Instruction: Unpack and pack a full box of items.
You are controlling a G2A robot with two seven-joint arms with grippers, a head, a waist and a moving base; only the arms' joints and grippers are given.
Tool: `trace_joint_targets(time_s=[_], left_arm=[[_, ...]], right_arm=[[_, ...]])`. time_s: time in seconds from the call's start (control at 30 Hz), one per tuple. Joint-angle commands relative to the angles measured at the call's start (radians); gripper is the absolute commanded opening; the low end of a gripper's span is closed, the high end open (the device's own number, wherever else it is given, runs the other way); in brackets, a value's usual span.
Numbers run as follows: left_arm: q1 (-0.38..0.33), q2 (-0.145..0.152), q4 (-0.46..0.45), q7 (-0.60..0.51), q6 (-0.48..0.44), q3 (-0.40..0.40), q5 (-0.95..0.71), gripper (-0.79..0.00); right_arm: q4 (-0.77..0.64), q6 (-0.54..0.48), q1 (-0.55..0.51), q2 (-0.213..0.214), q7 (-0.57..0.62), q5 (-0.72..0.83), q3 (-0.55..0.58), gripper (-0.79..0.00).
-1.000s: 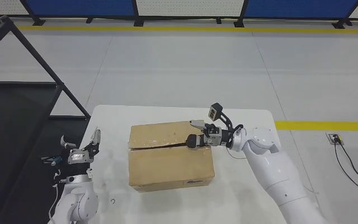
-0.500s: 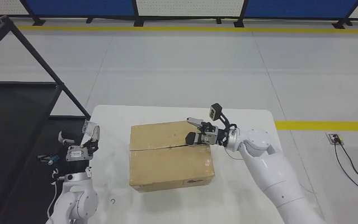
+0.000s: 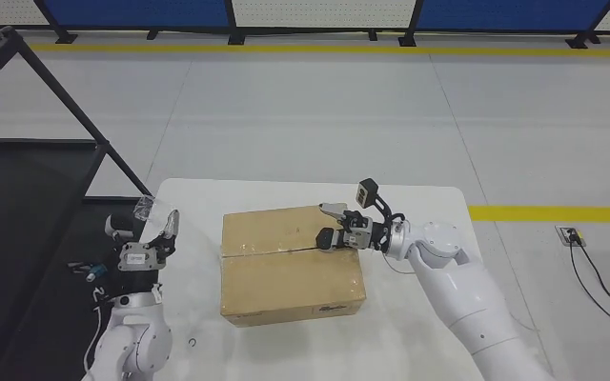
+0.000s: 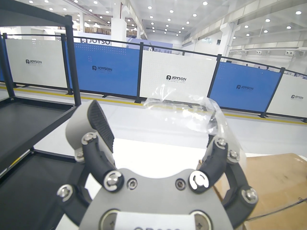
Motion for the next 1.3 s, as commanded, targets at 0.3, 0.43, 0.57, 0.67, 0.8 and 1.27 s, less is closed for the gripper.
trace_joint_targets(time_s=[0.3,0.43,0.57,0.67,0.8,1.27], left_arm=[[-0.016,-0.014,-0.049,-0.075,-0.032,0.114,0.11,0.0],[-0.047,-0.02,-0.045,-0.108,-0.045,0.164,0.155,0.0],[-0.08,-0.028,-0.039,-0.139,-0.053,0.215,0.198,0.0],[-0.092,-0.033,-0.041,-0.152,-0.055,0.247,0.222,0.0],[-0.095,-0.039,-0.045,-0.157,-0.057,0.271,0.238,0.0],[0.028,-0.032,-0.186,-0.122,-0.1,0.118,0.114,0.0]], right_arm=[[-0.011,-0.008,-0.006,0.003,0.005,-0.002,0.001,0.0],[-0.015,-0.011,-0.01,0.004,0.009,0.0,0.002,0.0],[-0.02,-0.014,-0.017,0.005,0.012,0.0,0.004,0.0],[-0.026,-0.019,-0.023,0.007,0.014,0.001,0.008,0.0],[-0.034,-0.022,-0.032,0.01,0.013,0.002,0.013,0.0],[-0.019,-0.004,-0.004,0.009,0.029,-0.008,-0.002,0.0]])
